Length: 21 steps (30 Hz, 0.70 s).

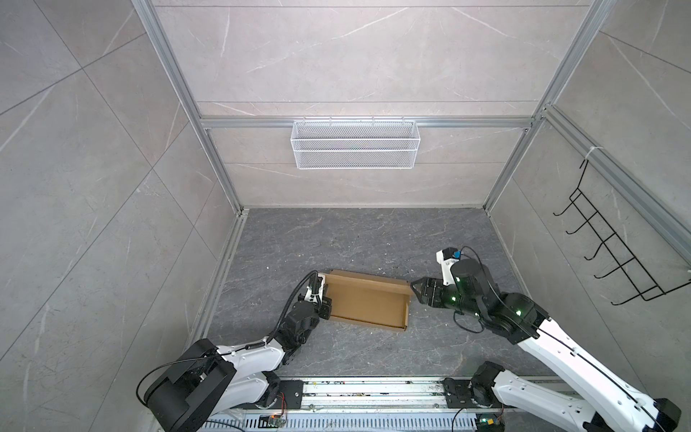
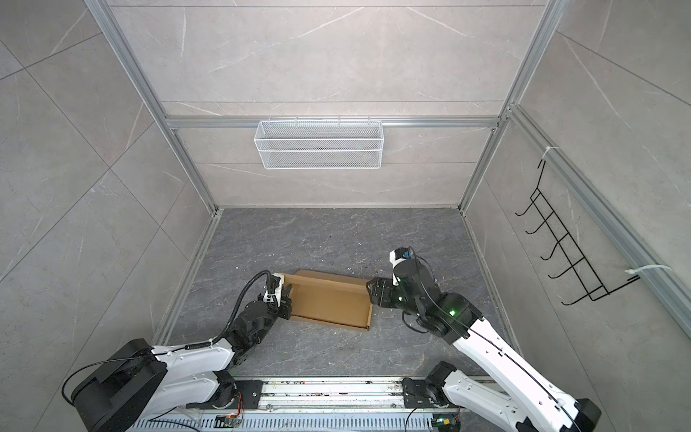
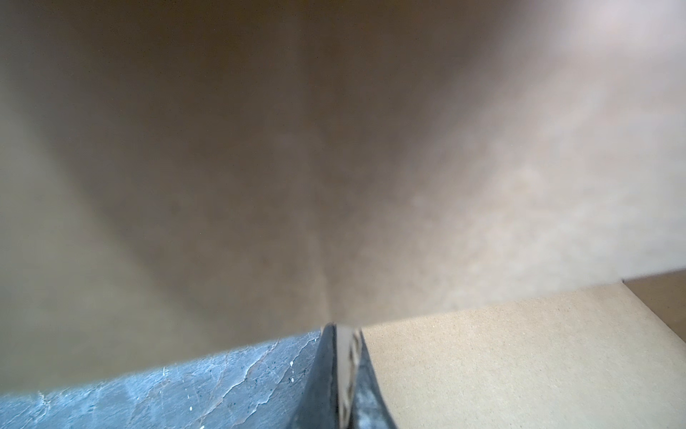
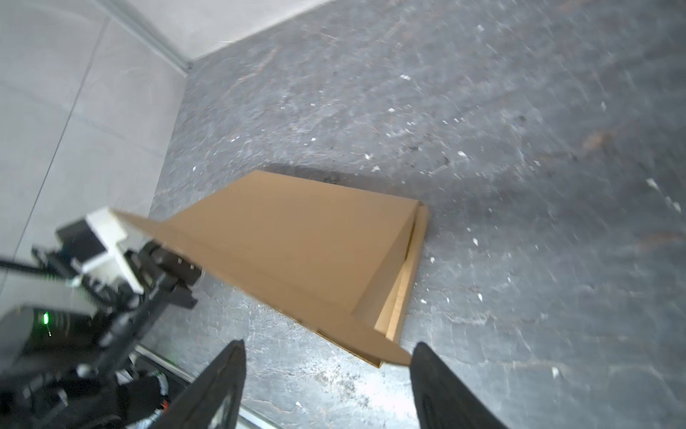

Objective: Assemble paper box
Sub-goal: Fold the lid at the center of the table.

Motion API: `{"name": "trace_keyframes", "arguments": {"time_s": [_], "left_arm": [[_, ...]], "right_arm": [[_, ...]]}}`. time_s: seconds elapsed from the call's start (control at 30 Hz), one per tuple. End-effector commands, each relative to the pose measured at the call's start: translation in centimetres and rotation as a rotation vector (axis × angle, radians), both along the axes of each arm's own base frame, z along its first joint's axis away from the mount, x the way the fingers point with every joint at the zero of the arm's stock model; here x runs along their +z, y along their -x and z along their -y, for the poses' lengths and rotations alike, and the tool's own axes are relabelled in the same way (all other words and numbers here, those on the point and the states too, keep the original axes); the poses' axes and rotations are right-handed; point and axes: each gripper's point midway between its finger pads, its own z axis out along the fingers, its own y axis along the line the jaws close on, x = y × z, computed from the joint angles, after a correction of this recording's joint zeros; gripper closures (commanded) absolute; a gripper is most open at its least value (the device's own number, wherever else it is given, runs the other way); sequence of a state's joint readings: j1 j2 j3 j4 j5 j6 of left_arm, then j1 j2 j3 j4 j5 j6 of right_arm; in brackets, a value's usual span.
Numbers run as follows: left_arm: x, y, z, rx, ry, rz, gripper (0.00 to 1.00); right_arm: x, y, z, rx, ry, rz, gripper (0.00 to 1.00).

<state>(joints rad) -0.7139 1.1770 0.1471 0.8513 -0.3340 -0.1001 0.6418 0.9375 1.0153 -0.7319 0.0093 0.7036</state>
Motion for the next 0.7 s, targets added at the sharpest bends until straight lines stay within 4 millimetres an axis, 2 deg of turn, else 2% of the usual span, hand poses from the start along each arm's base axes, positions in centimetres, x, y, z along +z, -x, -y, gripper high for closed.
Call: {"name": "trace_keyframes", "arguments": {"time_s": [0.0, 0.13, 0.23, 0.43, 0.67], "left_arm": [[-2.4, 1.0, 0.3, -0.045, -0.071, -0.07, 0.98], [-2.3, 0.9, 0.3, -0.044, -0.075, -0.065, 0.98], [-2.2, 0.9, 0.4, -0.045, -0.078, -0.061, 0.98], [-2.0, 1.0, 0.3, -0.044, -0.073, -0.059, 0.97], [-1.6, 1.2, 0.4, -0.049, -0.066, -0.059, 0.96]], "right_arm": [[-1.0, 0.6, -0.2, -0.056, -0.079, -0.196, 0.28], [-2.9, -0.4, -0.7, -0.099, -0.156, -0.36, 0.28], [-4.6, -0.7, -2.1, -0.083, -0.21, -0.468, 0.29], [-6.2, -1.2, -4.2, -0.054, -0.294, -0.555, 0.3], [-7.7, -1.2, -4.8, -0.079, -0.353, -0.605, 0.31]]}}
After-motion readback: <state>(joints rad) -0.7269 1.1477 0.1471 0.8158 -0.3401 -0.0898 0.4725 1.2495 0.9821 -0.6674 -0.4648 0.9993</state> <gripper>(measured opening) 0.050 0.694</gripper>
